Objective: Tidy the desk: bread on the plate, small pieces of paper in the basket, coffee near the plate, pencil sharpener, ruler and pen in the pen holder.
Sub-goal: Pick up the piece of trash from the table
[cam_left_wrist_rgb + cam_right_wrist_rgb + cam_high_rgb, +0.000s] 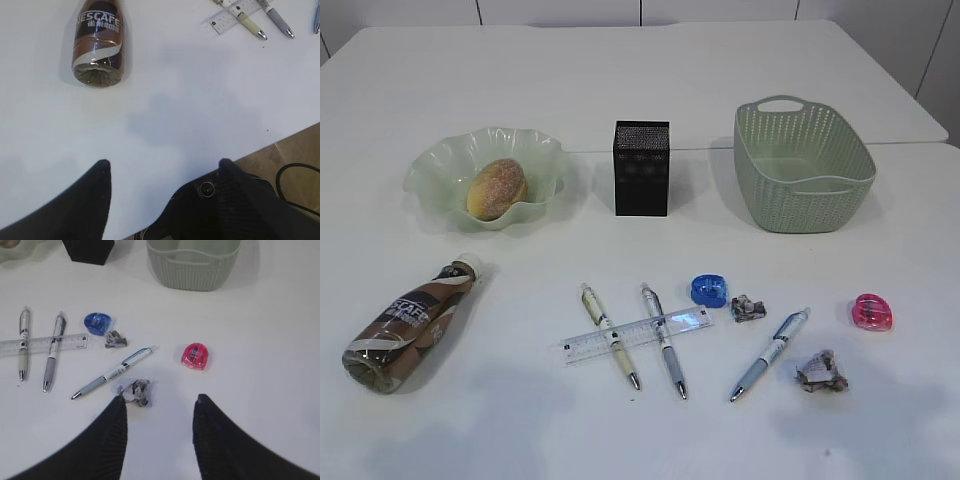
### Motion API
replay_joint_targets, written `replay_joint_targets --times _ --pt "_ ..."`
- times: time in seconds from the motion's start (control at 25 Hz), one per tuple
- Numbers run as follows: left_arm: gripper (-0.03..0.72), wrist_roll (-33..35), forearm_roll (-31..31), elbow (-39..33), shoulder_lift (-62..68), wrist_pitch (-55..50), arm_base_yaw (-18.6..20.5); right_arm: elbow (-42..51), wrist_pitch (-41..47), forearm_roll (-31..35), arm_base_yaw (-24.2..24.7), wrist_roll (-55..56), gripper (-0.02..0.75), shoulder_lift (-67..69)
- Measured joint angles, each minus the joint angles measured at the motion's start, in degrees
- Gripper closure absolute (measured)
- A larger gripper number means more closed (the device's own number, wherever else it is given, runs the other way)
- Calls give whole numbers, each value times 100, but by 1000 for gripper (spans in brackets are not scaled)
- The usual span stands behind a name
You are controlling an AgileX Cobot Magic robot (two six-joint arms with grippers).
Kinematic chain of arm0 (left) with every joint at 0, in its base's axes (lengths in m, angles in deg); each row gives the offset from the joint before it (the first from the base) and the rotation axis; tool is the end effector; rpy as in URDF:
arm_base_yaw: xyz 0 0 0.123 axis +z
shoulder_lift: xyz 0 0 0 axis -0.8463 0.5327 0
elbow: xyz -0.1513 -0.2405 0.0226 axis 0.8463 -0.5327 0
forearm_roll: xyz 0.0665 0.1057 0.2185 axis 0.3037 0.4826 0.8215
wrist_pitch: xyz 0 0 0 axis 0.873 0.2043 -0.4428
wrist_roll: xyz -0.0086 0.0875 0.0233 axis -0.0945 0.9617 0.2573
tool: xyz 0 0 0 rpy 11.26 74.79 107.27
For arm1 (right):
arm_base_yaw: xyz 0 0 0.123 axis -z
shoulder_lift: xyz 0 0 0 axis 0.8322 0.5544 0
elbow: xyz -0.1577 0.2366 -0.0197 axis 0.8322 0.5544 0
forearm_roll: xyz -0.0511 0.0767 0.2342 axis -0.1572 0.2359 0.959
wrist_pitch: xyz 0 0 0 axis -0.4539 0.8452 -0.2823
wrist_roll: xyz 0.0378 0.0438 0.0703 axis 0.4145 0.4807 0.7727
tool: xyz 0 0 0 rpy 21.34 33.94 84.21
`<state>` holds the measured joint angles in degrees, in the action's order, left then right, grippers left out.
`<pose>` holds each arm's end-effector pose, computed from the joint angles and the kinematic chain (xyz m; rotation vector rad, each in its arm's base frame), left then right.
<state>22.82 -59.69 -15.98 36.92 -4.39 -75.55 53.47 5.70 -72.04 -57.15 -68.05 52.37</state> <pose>0.0844 -0.0389 0.2733 0.2957 2.4714 -0.3336 0.1276 0.0156 0.3003 -0.1733 2.2955 0.1483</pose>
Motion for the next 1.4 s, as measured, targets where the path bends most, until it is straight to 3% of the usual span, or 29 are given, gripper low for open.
replay_joint_targets --times 0.28,0.6,0.72,1.04,1.4 --pt "222 0 10 0 0 9 0 -497 151 272 0 75 385 1685" --pt "222 0 20 0 0 23 -8 -1212 840 352 -40 26 411 2621" --pt "222 0 22 0 0 37 -8 -1460 1005 385 -292 2 416 2712" --pt "222 0 22 0 0 49 -8 -1608 1135 140 -1721 506 416 3115" --pt "222 0 22 0 0 49 -8 -1874 1394 -778 -1942 948 416 4246"
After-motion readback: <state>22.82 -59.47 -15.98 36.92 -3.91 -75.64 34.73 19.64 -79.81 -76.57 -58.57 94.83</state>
